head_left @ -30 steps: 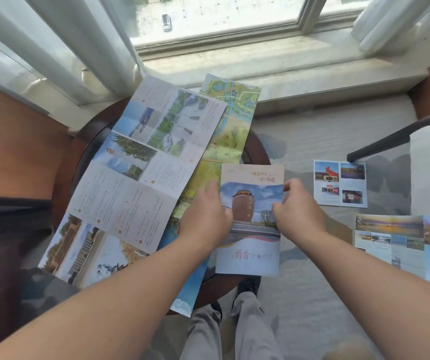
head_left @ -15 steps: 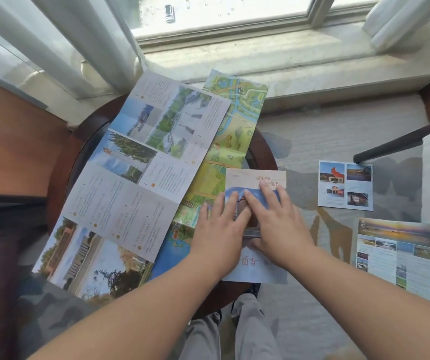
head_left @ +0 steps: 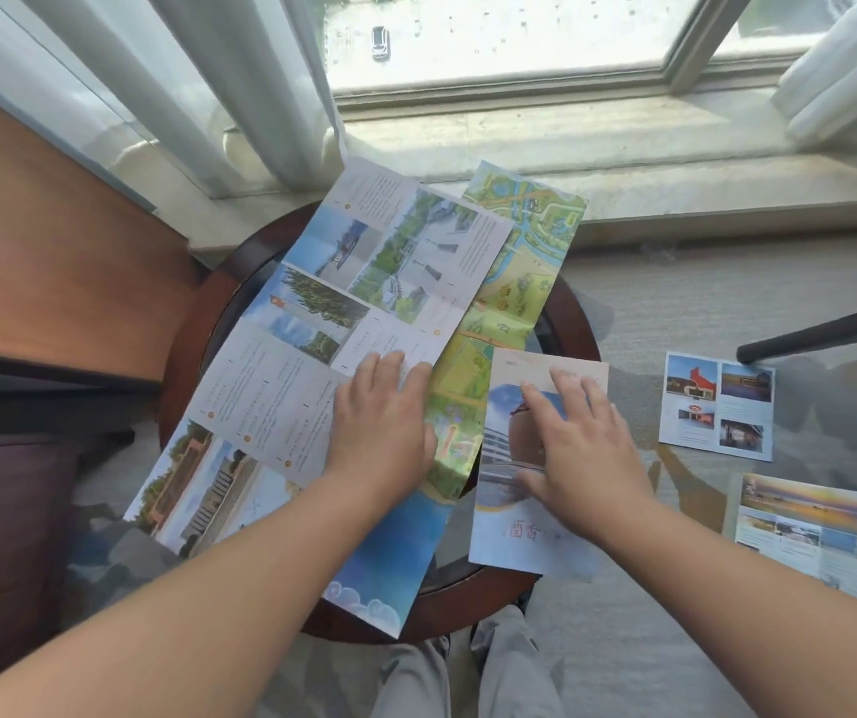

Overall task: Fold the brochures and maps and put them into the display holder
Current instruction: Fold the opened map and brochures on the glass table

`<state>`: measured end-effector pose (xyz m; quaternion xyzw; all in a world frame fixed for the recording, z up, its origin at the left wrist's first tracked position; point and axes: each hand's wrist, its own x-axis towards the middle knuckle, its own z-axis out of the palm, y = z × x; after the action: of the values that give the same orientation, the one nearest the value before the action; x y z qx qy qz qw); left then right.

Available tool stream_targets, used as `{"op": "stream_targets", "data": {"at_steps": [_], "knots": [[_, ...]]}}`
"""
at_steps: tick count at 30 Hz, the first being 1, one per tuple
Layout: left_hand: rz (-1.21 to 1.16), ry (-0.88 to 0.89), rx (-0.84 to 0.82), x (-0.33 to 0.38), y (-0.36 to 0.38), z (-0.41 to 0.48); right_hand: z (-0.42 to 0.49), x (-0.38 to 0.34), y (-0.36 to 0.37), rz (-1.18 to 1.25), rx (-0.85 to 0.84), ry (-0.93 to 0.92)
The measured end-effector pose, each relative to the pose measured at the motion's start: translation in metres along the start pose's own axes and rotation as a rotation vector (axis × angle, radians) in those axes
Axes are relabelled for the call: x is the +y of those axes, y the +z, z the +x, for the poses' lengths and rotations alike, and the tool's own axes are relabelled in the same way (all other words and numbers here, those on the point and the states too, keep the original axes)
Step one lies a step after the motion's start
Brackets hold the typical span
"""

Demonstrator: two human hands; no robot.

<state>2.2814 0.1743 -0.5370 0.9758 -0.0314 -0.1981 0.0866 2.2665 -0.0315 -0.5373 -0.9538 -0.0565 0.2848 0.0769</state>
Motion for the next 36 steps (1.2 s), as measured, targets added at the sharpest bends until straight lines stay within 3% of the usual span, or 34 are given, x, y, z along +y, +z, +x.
{"op": "stream_targets", "data": {"at_steps": [8,15,21,25,28,36], "knots": [[0.023,-0.16,-0.078,-0.025,0.004,0.01,0.031,-0.07,-0.026,0.265,0.057,-0.129],[-0.131,-0.165,-0.107,-0.028,0.008,0.004,0.072,-0.093,-0.046,0.734,-0.021,0.173],[-0.108,-0.095,-0.129,-0.039,0.005,-0.01,0.083,-0.104,-0.051,0.913,0.017,0.267],[-0.124,-0.03,-0.153,-0.035,-0.002,-0.009,0.08,-0.105,-0.051,0.78,0.081,0.314],[-0.074,0.068,-0.083,-0.029,-0.008,-0.007,0.075,-0.1,-0.053,0.692,0.14,0.3],[0.005,0.399,0.099,-0.033,-0.023,-0.027,0.069,-0.063,-0.064,0.716,0.247,0.471]]}}
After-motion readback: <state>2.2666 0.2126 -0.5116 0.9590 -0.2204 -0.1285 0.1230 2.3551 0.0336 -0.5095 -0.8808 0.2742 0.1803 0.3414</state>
